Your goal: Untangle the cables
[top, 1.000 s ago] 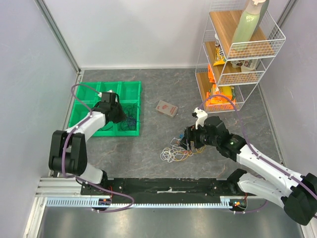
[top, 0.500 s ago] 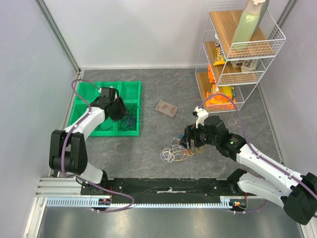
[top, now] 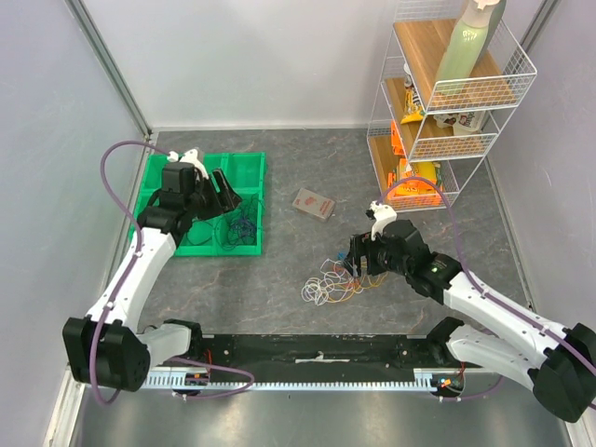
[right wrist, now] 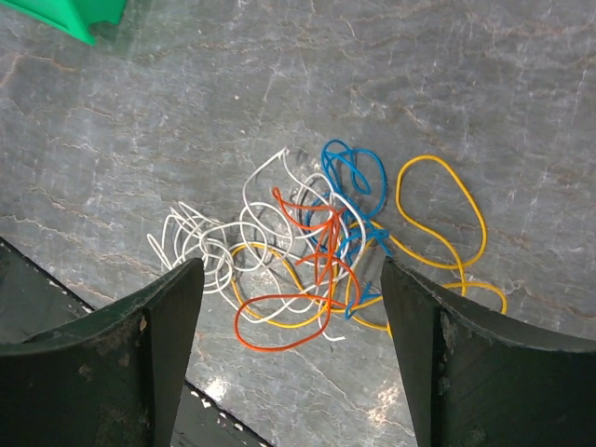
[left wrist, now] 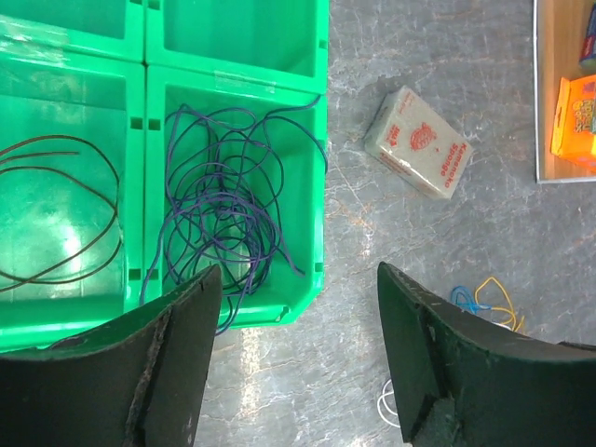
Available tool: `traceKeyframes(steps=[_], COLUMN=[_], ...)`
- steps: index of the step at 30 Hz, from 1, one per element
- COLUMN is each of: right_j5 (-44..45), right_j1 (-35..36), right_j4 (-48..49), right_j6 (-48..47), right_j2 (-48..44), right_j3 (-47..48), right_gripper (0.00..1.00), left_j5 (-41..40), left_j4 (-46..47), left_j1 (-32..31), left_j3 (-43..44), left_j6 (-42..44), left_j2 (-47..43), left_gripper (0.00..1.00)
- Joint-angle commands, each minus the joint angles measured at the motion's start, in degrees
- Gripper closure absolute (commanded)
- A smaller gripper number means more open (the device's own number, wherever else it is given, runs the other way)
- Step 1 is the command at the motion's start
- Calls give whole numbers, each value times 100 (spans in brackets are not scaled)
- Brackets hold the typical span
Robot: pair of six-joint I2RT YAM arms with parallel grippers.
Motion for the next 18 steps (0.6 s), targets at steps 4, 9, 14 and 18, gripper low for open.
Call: traceKeyframes(steps=[4, 9, 14, 18], right_j5=[-88, -80, -123, -202], right_j1=[13, 13, 13, 13], right_j4=[588, 641, 799, 817], right_j6=[350, 351, 289, 228], right_j2=[28, 2, 115, 221], right_j3=[-258, -284, -346, -293], right_gripper=[17, 17, 16, 17], left_j5=[789, -177, 1007, 852], left_j4=[47, 241, 591, 926], left_j1=[-6, -6, -6, -6], left_j3=[124, -534, -641, -571], left_j6=[184, -89, -685, -1178], left_j2=[766, 318, 685, 1142], left_gripper=[30, 31, 31, 38])
